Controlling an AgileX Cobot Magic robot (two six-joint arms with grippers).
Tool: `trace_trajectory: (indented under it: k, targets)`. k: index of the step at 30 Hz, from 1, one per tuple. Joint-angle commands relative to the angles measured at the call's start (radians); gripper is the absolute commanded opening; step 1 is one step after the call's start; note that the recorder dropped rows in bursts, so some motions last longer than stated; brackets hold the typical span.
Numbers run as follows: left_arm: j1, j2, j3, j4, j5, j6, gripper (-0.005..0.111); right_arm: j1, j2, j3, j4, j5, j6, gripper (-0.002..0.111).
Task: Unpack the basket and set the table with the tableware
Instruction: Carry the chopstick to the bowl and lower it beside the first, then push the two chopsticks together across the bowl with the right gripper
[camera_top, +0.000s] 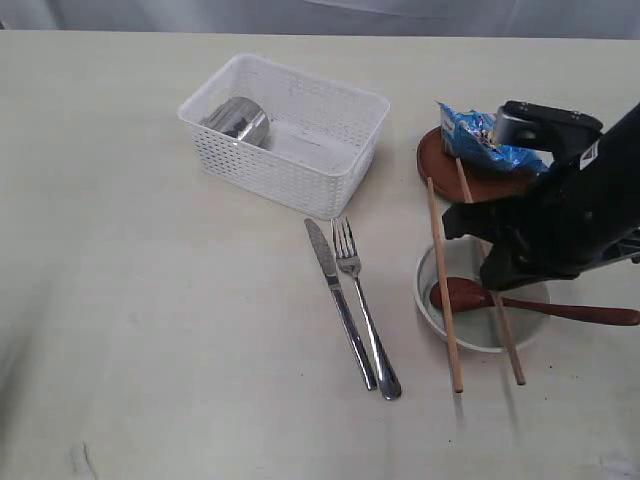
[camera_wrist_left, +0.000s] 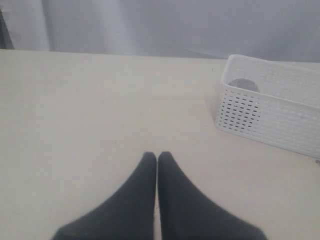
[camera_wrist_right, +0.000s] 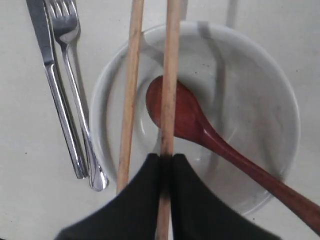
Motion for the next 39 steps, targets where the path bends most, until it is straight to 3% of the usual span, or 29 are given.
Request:
trace_trajectory:
  k: [1, 13, 16, 22, 36, 39]
  targets:
    - [-0.003, 0.003, 0.001, 0.000, -0.010, -0.005, 0.001, -0.004, 0.016, 0.007, 0.028, -0.064, -0.015, -0.001]
    - [-0.003, 0.003, 0.001, 0.000, -0.010, -0.005, 0.001, -0.004, 0.104, 0.007, 0.055, -0.083, -0.029, 0.000]
    - [-0.003, 0.003, 0.001, 0.000, -0.010, -0.005, 0.001, -0.004, 0.104, 0.007, 0.055, -0.083, -0.030, 0.011]
    - [-0.003, 0.003, 0.001, 0.000, -0.010, -0.005, 0.001, -0.004, 0.104, 0.007, 0.055, -0.083, -0.030, 0.047]
    - [-0.003, 0.003, 0.001, 0.000, -0.010, -0.005, 0.001, -0.004, 0.052, -0.047, 0.057, -0.038, -0.113, 0.049]
    - [-0.003, 0.003, 0.001, 0.000, -0.010, -0.005, 0.001, -0.002, 0.068, -0.047, 0.055, -0.030, -0.113, 0.056]
